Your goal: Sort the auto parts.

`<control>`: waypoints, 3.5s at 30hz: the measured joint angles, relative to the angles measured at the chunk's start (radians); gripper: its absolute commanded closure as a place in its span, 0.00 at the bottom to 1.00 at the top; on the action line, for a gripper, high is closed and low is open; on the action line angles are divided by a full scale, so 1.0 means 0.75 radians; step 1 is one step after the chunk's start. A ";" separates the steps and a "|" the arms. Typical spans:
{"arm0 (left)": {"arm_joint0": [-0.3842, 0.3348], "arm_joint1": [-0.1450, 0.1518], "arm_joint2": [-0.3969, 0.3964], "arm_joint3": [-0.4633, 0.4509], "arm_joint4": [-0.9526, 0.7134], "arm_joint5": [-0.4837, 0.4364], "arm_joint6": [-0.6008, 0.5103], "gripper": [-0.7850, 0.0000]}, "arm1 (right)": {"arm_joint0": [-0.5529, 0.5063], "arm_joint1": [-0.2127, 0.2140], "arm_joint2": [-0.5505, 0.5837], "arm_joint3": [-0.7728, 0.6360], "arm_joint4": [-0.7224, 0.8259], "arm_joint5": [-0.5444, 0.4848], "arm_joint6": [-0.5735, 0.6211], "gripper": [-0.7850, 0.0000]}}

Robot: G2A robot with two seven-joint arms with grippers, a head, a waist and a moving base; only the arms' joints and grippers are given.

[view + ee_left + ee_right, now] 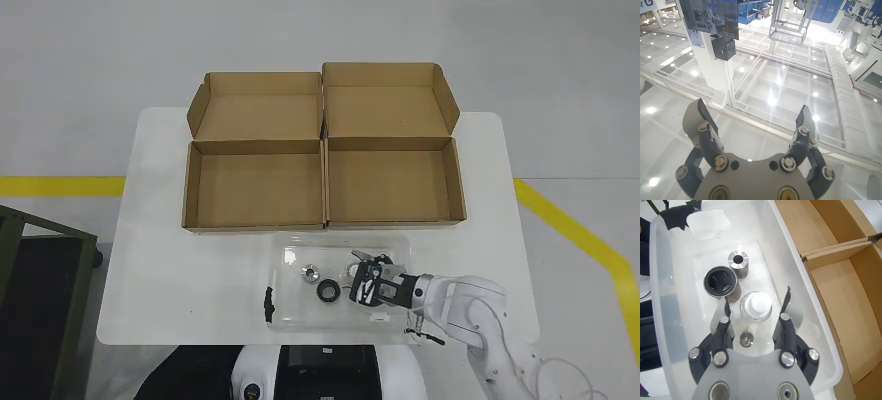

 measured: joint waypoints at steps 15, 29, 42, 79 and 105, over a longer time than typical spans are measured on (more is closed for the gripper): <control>0.000 0.000 0.000 0.000 0.000 0.000 0.000 0.00 | -0.010 0.026 0.020 -0.065 0.023 -0.026 -0.014 1.00; 0.000 0.000 0.000 0.000 0.000 0.000 0.000 0.00 | -0.090 0.050 0.113 -0.246 0.068 0.055 -0.246 1.00; 0.000 0.000 0.000 0.000 0.000 0.000 0.000 0.00 | -0.032 0.051 0.165 -0.180 0.536 0.079 -0.504 1.00; 0.000 0.000 0.000 0.000 0.000 0.000 0.000 0.00 | 0.071 0.047 0.192 -0.116 0.925 0.260 -0.612 1.00; 0.000 0.000 0.000 0.000 0.000 0.000 0.000 0.00 | 0.408 -0.006 -0.180 0.223 0.343 0.726 -0.236 1.00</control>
